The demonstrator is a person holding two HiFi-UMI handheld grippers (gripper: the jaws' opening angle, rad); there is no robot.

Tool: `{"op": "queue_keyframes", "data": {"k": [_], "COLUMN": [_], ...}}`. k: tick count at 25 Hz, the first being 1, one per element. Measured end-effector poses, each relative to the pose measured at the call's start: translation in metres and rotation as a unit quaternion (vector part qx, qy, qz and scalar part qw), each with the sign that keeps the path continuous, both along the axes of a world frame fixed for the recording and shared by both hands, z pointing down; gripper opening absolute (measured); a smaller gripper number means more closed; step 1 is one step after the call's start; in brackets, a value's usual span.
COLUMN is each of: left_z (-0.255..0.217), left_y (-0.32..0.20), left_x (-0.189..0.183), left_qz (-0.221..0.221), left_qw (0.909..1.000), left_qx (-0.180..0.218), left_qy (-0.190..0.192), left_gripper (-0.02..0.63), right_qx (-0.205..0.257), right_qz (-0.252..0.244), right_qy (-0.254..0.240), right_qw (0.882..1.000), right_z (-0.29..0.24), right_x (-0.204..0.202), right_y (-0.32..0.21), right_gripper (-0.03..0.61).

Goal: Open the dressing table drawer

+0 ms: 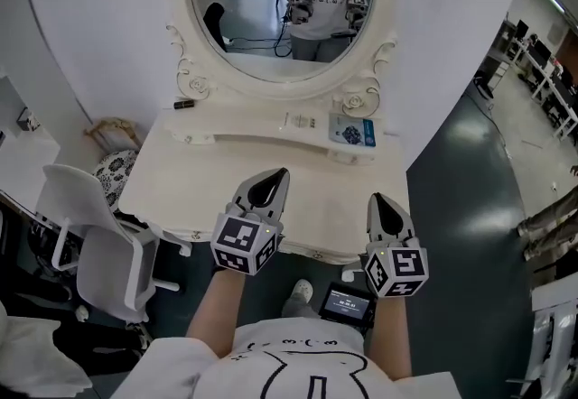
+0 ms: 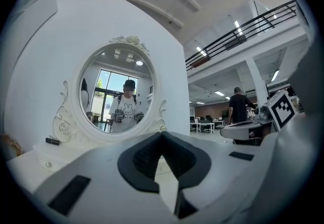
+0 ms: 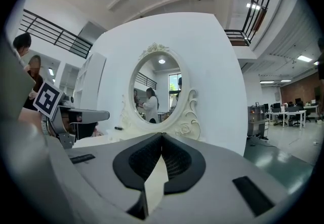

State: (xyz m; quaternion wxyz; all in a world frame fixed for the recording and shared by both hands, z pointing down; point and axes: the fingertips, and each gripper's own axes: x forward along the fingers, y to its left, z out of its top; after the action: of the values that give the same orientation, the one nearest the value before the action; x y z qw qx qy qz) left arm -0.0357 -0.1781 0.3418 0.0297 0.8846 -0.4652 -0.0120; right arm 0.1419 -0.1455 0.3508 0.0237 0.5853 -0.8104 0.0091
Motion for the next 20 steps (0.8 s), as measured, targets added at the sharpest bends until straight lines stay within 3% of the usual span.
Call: {"op": "queue_keyframes", "data": {"k": [12, 20], "left_z": [0.008, 0.023], "left_y": [-0.083, -0.113], "left_x": [0.021, 0.025], "left_qz": [-0.026, -0.035], "left_qw": [0.9996, 0.9992], "left_qx": [-0.012, -0.021], "left_qy": [-0.002, -0.003], "left_gripper": [0.012, 0.012], "right_qx": [-0.014, -0.031], "right_qz": [-0.015, -0.015], "right_qy": [-0.006, -0.009], "right_qw": [1.000, 0.999], "right_z": [0.009, 0.031], "right_x": [0.028, 0.037], "right_y": [-0.093, -0.127], "right_gripper": [0.011, 0.011]}}
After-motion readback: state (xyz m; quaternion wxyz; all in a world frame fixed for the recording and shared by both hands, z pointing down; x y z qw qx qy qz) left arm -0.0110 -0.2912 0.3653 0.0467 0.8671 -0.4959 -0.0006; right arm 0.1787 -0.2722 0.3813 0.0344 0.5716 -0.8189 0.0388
